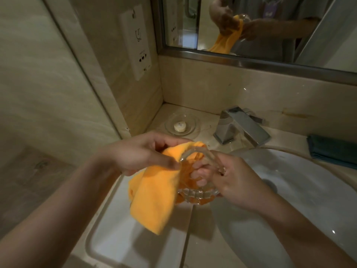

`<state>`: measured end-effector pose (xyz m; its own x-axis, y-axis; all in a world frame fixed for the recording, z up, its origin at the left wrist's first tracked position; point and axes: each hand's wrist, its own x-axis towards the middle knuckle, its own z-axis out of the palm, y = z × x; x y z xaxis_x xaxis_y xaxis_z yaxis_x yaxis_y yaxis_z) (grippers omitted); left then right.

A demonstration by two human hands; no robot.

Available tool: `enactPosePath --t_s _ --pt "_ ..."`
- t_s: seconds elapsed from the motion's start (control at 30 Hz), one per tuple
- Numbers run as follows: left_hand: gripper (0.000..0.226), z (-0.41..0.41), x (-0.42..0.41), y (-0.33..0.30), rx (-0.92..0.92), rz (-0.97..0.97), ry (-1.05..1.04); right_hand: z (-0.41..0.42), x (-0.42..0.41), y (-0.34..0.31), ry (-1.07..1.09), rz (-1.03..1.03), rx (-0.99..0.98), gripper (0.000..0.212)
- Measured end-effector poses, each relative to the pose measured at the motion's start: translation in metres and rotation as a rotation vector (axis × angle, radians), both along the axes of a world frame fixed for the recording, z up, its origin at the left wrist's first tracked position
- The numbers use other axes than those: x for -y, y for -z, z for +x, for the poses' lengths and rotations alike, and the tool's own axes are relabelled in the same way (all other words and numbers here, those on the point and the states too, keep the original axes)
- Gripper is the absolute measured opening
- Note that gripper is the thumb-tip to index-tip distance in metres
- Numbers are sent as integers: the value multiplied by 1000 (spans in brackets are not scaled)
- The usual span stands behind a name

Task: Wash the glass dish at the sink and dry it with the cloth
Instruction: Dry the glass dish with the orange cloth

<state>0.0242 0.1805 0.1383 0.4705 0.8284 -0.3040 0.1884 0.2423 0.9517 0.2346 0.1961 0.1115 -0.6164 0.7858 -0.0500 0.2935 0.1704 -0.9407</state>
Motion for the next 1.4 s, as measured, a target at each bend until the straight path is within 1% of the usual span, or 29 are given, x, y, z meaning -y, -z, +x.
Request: enactPosePath --t_s 0.1,0.17,0.23,0.3,0.37,0.4,0.47,0.5,0.57,0.67,0.73,0.8,0.83,0.87,0.9,0.93,1.0,1.03,1.07,1.1,1.17,1.2,1.27,1.3,1.4 --pt "51 3 0 4 78 -39 -31 2 -1 -1 11 -17 -22 21" --pt "50 6 1 8 153 -59 -86 2 -1 0 20 -17 -31 21" --pt "41 10 4 11 255 -76 -192 1 -1 2 50 -28 -47 22" --pt "29 15 8 15 314 -89 -326 0 -1 3 86 -72 -78 25" --pt "22 21 11 22 374 -96 -448 -2 -1 4 125 -104 -122 27" --pt "25 24 12 27 395 -119 -499 -3 0 5 146 -119 -148 25" --pt "63 29 16 32 436 -231 -596 -7 2 5 198 -167 -208 19" --pt "70 32 18 32 493 -275 -597 -9 3 6 220 -185 -231 16" --pt "70 38 19 29 589 -313 -568 -13 6 6 249 -194 -255 9" --pt "70 38 20 31 653 -308 -558 -17 8 4 274 -198 -284 12" --pt "76 38 21 32 612 -289 -572 -20 8 6 307 -217 -291 13" --pt "76 42 22 31 491 -229 -657 -22 9 9 368 -254 -304 10" --pt "72 43 23 29 424 -174 -706 -24 9 10 400 -268 -313 10" --pt "69 44 23 29 362 -103 -735 -26 10 11 431 -273 -325 15" --pt "65 45 23 27 293 -23 -737 -28 11 11 456 -271 -341 23" --pt "60 47 23 27 221 58 -721 -30 12 10 479 -265 -363 25" --pt "42 48 22 26 112 188 -727 -36 14 9 534 -251 -405 16" --pt "32 49 22 24 95 208 -750 -38 15 8 562 -258 -420 13" --pt "28 50 22 24 104 216 -760 -40 15 7 586 -267 -437 11" --pt "26 51 23 23 121 222 -758 -41 16 5 601 -263 -453 12" --pt "31 54 25 24 143 226 -763 -43 17 5 615 -239 -478 13" --pt "35 54 27 24 161 221 -771 -44 17 4 620 -240 -493 19" --pt "44 55 29 25 197 184 -776 -44 18 4 631 -250 -510 38" --pt "46 54 29 24 205 153 -781 -43 18 5 632 -249 -510 41" --pt "42 50 30 24 255 72 -764 -39 17 6 632 -269 -547 25"
